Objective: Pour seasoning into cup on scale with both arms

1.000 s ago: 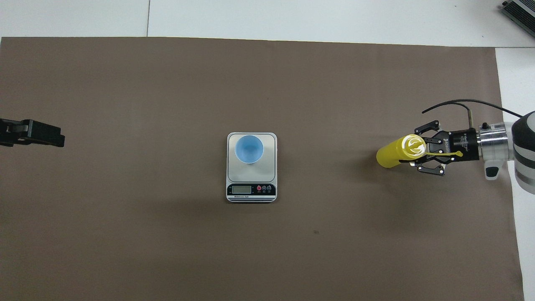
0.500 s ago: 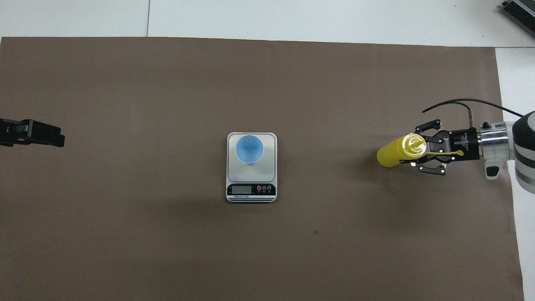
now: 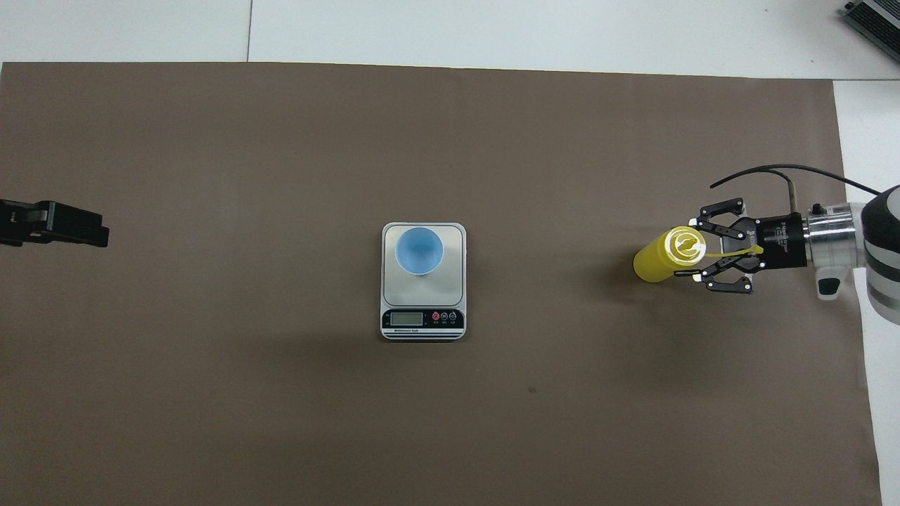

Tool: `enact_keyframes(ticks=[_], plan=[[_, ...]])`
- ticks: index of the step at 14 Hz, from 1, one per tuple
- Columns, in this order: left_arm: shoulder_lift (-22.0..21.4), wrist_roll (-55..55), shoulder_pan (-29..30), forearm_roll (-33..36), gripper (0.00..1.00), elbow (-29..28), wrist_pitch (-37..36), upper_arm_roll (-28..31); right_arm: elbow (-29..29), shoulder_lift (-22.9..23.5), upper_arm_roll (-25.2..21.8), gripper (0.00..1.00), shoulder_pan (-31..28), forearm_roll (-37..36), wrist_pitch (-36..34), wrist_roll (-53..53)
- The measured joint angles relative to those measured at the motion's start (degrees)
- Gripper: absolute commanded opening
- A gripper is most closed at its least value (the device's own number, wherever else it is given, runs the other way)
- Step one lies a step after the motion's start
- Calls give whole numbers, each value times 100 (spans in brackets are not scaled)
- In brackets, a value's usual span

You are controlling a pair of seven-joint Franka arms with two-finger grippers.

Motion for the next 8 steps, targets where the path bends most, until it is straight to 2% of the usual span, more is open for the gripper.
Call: enact_keyframes(ticks=[2, 4, 8], plan=[[0, 0, 0, 0, 100, 0, 0, 0, 26, -14, 0, 79, 0, -75, 26, -5], [0, 0, 0, 0, 100, 0, 0, 0, 55, -42, 0, 99, 0, -364, 176, -142], [0, 0, -1, 0, 100, 0, 88, -8, 60, -129, -1, 100, -1, -1083, 328, -759]])
